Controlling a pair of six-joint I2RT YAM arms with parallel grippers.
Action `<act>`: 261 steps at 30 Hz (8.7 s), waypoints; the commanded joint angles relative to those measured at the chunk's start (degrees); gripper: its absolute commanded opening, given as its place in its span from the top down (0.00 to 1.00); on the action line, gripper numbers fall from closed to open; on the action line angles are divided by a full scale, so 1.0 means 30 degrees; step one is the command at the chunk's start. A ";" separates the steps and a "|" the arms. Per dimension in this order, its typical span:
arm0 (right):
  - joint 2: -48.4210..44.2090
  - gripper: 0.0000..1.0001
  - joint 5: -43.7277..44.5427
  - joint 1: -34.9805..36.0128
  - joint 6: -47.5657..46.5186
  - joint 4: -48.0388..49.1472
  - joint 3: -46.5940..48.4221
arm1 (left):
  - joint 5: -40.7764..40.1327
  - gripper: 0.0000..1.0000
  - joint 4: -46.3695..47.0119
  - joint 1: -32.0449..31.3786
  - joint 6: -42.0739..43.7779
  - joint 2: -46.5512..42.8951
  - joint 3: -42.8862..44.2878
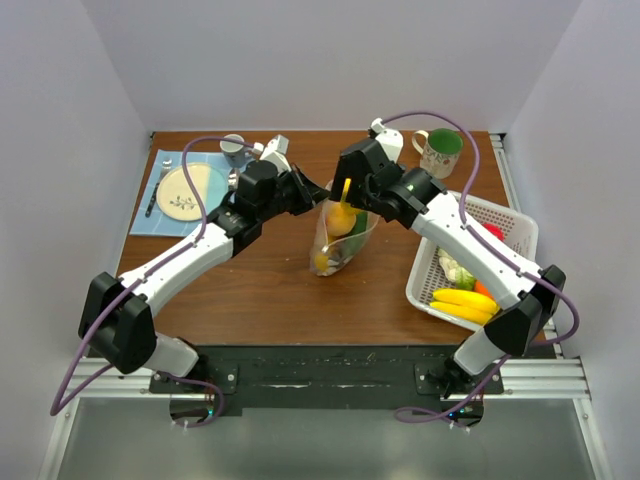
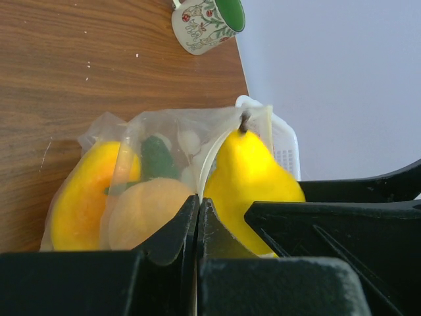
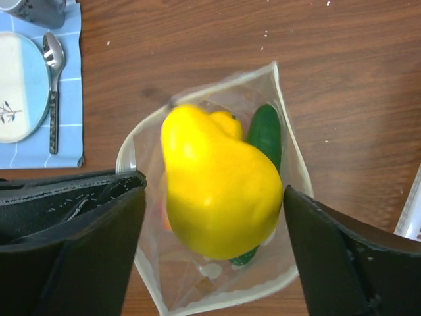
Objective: Place the food in the zip-top bag and seal the zipper
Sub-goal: Place the fake fruit in the zipper food storage bag, then pick up the fake fruit from the bin, then place the fake fruit in the zipper food storage bag, then zip the zipper food storage bag at the center of the board.
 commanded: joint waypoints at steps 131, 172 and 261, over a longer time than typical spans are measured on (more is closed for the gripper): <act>0.2368 0.01 -0.6163 -2.0581 -0.3697 0.8550 -1.0920 | 0.2018 1.00 0.0439 0.1556 0.1213 0.1262 0.1698; -0.5811 0.53 -0.4763 -0.3889 -0.0622 0.3687 -0.4038 | 0.1461 1.00 0.0819 0.1527 0.0364 0.0530 0.1522; 0.6233 1.00 -0.0391 -0.2768 -0.2233 -0.3138 0.7269 | 0.2756 0.60 -0.3073 0.0943 0.7065 -0.2716 0.0352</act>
